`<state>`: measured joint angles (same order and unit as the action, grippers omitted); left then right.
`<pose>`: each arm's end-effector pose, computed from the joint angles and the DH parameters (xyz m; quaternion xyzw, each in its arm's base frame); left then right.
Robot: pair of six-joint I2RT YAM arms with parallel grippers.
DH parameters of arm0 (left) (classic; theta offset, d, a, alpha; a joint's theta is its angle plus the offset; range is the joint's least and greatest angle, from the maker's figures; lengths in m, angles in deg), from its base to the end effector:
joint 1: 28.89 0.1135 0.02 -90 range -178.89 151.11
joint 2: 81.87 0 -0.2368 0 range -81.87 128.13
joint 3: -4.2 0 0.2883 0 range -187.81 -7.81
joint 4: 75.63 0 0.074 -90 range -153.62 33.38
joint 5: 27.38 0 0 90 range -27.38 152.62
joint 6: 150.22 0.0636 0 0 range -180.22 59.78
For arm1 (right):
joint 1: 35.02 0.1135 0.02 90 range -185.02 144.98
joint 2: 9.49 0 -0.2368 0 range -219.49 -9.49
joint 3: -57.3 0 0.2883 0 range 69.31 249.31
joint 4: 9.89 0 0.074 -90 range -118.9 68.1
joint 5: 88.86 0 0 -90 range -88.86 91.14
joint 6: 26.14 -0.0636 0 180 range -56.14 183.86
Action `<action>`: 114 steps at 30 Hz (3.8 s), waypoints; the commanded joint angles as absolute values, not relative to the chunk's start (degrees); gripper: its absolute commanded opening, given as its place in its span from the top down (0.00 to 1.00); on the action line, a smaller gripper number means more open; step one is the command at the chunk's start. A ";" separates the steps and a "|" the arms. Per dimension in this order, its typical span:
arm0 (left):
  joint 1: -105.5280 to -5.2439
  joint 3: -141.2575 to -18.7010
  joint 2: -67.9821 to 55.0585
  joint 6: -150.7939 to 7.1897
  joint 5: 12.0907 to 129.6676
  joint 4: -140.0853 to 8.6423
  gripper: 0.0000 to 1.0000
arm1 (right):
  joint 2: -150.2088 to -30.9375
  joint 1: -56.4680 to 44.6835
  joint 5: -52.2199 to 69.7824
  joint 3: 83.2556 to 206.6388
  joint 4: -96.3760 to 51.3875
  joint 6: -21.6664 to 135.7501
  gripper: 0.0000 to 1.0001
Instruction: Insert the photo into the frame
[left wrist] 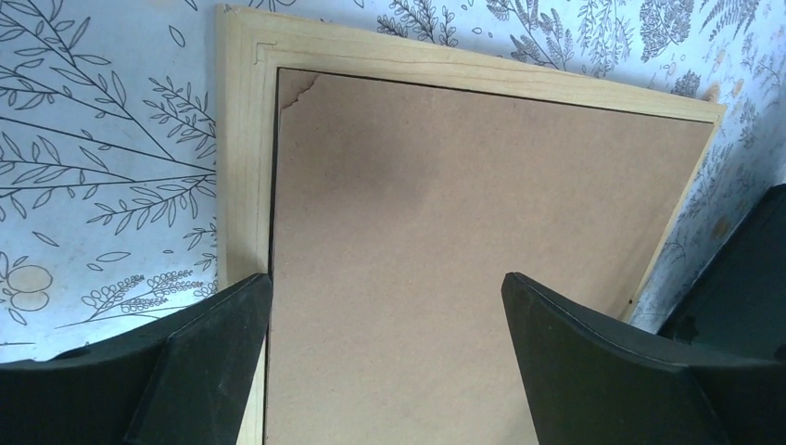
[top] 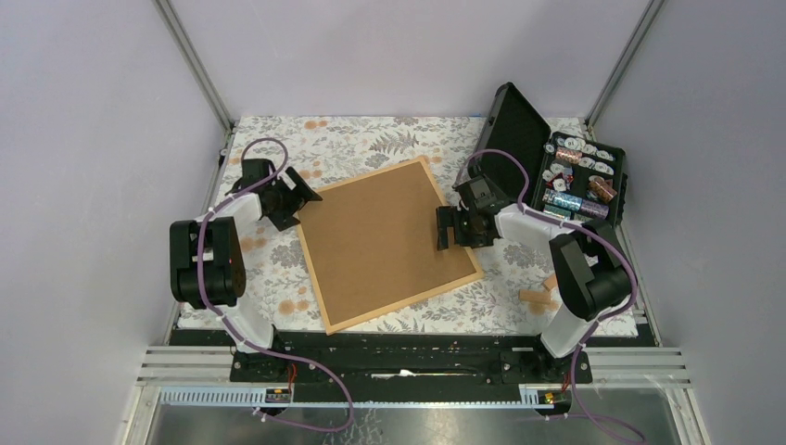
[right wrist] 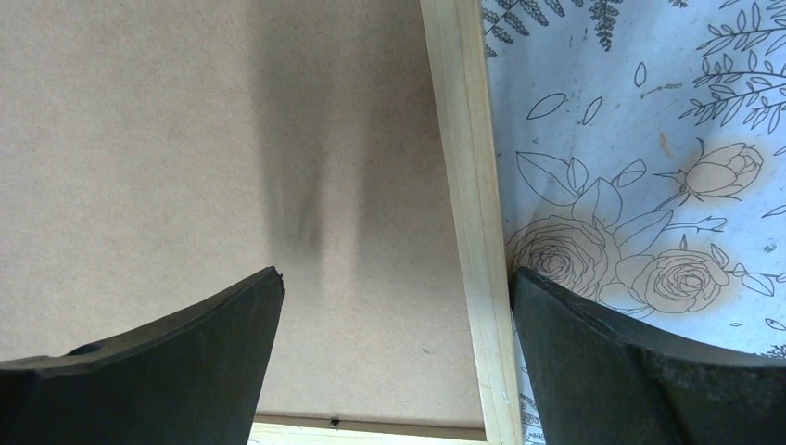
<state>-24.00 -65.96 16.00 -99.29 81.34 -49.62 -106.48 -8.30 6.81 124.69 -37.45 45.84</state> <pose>0.3874 0.0127 0.1058 -0.3040 0.8884 -0.2380 0.2482 0.3312 0.1737 0.0908 -0.0866 0.9542 0.1513 0.2430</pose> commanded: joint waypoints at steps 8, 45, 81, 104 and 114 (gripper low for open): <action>-24.59 -58.10 13.19 -112.52 109.50 -69.21 0.01 | -110.92 -8.50 14.28 125.84 -32.46 44.33 0.00; -11.55 -59.27 1.89 -93.47 86.18 -39.58 0.02 | -109.67 7.94 3.39 141.88 -43.76 42.29 0.05; -17.26 -48.12 1.93 -96.45 93.24 -42.67 0.01 | -130.04 -2.46 -16.35 165.16 -48.37 48.52 0.00; -57.16 -43.87 -12.56 -108.08 92.65 -44.25 0.01 | -143.73 -4.56 2.22 186.86 -45.20 52.76 0.00; -31.87 -61.22 -9.63 -99.33 80.82 -41.04 0.01 | -122.96 0.16 4.07 171.02 -54.81 41.19 0.00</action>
